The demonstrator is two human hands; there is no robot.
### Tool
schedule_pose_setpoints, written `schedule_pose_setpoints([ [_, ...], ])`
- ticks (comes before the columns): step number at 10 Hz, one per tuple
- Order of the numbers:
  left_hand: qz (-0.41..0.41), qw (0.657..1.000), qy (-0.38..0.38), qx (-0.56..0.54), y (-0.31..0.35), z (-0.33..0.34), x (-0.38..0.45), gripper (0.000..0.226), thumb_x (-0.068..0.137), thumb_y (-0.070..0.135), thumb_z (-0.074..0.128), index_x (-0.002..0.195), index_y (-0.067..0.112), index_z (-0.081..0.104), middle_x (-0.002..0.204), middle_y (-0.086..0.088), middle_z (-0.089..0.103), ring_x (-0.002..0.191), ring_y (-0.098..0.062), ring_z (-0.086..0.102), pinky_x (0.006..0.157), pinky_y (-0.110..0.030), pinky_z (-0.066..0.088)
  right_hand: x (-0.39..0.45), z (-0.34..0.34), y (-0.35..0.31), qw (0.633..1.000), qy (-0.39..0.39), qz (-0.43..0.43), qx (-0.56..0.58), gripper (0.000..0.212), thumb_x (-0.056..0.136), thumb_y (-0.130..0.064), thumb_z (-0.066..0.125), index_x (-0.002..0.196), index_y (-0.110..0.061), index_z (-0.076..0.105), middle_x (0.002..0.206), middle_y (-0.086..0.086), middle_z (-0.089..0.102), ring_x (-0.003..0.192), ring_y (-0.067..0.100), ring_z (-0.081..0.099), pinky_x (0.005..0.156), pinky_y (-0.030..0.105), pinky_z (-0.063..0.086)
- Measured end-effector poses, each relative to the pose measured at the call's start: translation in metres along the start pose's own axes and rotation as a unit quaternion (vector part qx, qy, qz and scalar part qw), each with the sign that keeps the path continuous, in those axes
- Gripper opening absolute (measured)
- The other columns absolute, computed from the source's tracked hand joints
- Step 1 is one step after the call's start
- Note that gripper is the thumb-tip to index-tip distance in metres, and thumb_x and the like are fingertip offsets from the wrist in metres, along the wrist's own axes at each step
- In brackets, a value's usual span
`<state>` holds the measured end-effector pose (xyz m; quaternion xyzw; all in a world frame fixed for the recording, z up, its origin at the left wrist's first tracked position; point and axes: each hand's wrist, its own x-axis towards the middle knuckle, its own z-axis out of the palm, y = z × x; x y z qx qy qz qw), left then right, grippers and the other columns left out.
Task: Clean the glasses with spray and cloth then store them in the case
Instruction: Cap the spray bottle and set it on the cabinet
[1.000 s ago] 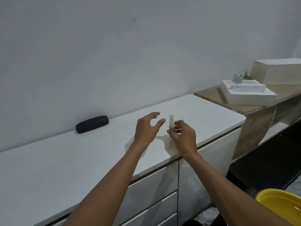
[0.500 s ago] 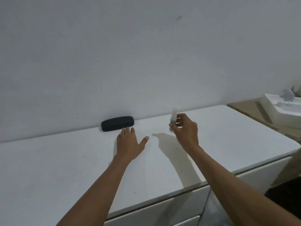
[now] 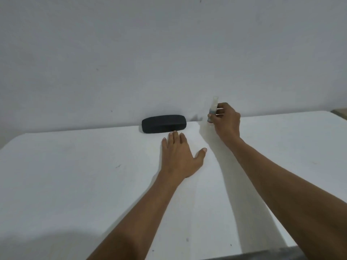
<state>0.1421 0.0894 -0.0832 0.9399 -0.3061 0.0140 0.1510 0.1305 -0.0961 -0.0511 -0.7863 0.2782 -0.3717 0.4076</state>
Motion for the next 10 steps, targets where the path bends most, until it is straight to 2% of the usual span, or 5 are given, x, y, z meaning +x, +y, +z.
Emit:
schedule_pose_setpoints([
  [2, 0.0, 1.0, -0.005, -0.005, -0.001, 0.001, 0.002, 0.097, 0.095, 0.072, 0.033, 0.161, 0.004, 0.013, 0.17, -0.018, 0.007, 0.158, -0.03, 0.002, 0.128, -0.049, 0.002, 0.008, 0.01, 0.011, 1.0, -0.004, -0.004, -0.012, 0.023, 0.09, -0.02, 0.075, 0.112, -0.016, 0.069, 0.091, -0.003, 0.073, 0.065, -0.007, 0.063, 0.058, 0.005, 0.043],
  [3, -0.001, 1.0, -0.001, -0.006, -0.001, 0.001, 0.001, 0.097, 0.095, 0.072, 0.033, 0.16, 0.003, 0.015, 0.169, -0.018, 0.009, 0.158, -0.03, 0.003, 0.128, -0.049, 0.003, 0.007, 0.01, 0.013, 1.0, -0.013, -0.001, -0.017, 0.033, 0.089, -0.023, 0.076, 0.12, -0.015, 0.068, 0.102, 0.004, 0.077, 0.082, 0.013, 0.07, 0.074, 0.023, 0.053],
  [5, 0.001, 1.0, 0.003, -0.005, -0.001, -0.002, -0.001, 0.097, 0.094, 0.073, 0.033, 0.159, 0.003, 0.018, 0.169, -0.018, 0.012, 0.158, -0.03, 0.005, 0.128, -0.049, 0.004, -0.009, -0.015, 0.005, 0.999, -0.009, 0.011, -0.03, 0.043, 0.089, -0.024, 0.076, 0.13, -0.017, 0.063, 0.11, 0.006, 0.072, 0.1, 0.02, 0.07, 0.093, 0.039, 0.058],
  [8, 0.005, 0.997, 0.035, -0.075, -0.004, -0.015, -0.028, 0.079, 0.099, 0.062, 0.043, 0.155, 0.006, 0.034, 0.165, -0.014, 0.028, 0.156, -0.029, 0.016, 0.126, -0.039, 0.013, -0.082, -0.096, -0.032, 0.999, 0.015, -0.033, -0.005, 0.019, 0.093, -0.02, 0.07, 0.111, -0.017, 0.072, 0.094, -0.002, 0.075, 0.079, 0.004, 0.07, 0.081, 0.035, 0.06],
  [10, -0.017, 0.957, 0.099, -0.271, -0.039, -0.048, -0.128, 0.063, 0.094, 0.059, 0.057, 0.146, 0.023, 0.053, 0.16, 0.006, 0.04, 0.148, -0.018, 0.037, 0.122, -0.038, 0.032, -0.227, -0.171, -0.014, 0.996, 0.08, 0.005, 0.046, 0.018, 0.092, -0.014, 0.075, 0.097, -0.031, 0.076, 0.083, 0.0, 0.077, 0.075, 0.019, 0.074, 0.069, 0.046, 0.063],
])
